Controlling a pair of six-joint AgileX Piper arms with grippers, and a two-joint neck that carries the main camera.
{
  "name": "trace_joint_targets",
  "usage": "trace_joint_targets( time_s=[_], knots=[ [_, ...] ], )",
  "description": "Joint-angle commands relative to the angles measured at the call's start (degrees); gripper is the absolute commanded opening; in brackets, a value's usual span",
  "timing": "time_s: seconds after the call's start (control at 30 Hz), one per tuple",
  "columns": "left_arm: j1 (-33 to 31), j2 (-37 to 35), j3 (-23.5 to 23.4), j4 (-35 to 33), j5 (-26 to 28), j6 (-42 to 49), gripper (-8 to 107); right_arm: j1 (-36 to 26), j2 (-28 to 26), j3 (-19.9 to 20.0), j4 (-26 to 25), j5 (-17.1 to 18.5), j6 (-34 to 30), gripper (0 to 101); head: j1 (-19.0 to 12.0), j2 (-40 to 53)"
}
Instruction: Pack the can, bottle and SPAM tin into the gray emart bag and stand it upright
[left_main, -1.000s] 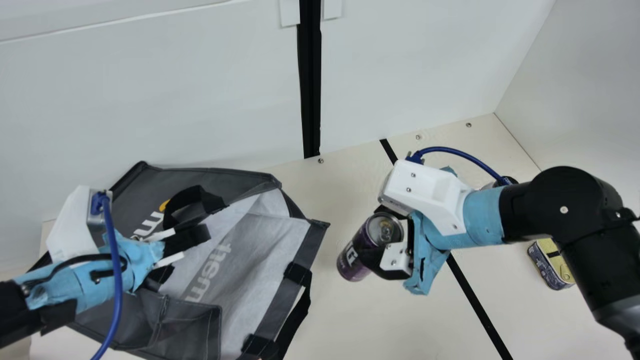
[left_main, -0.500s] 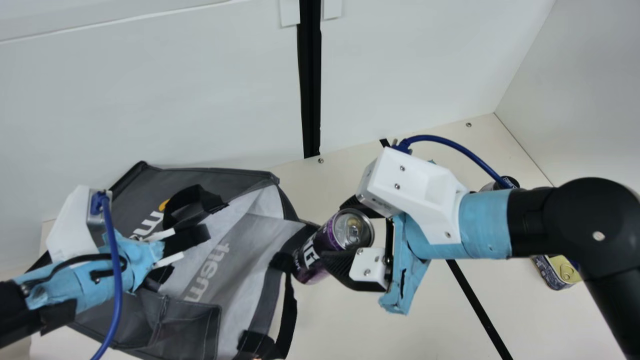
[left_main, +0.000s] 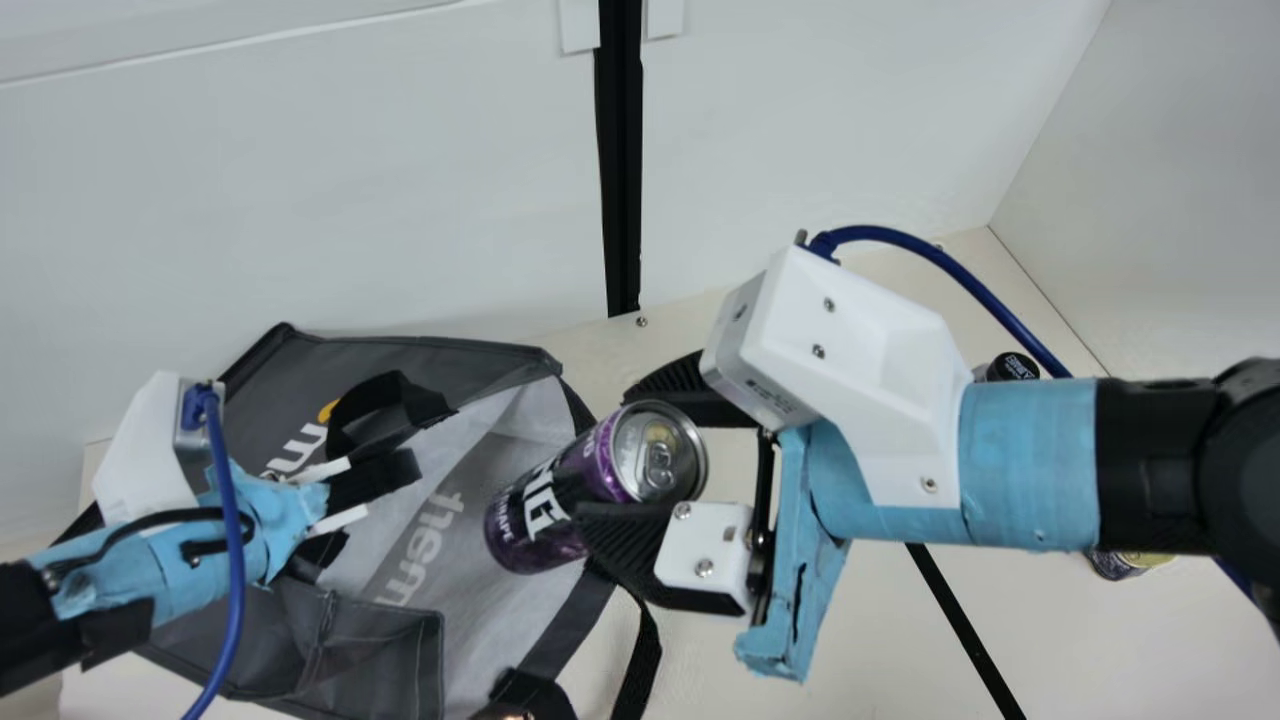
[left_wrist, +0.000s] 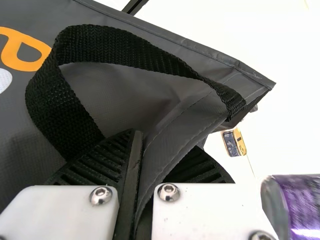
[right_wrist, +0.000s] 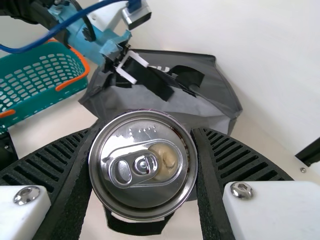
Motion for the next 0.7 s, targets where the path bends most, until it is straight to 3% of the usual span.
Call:
trace_joint_targets(
  time_s=[0.0,0.67],
  knots=[
    [0.00,0.00,0.00,0.00,0.00,0.00,-8,0.57,-0.32,0.08,-0.15,-0.10,0.55,0,-1.21,-0.14],
    [0.00,0.00,0.00,0.00,0.00,0.00,-8,1.31,0.84,4.21,2.18,-0.10,-0.43,0,-1.21,-0.14]
  ],
)
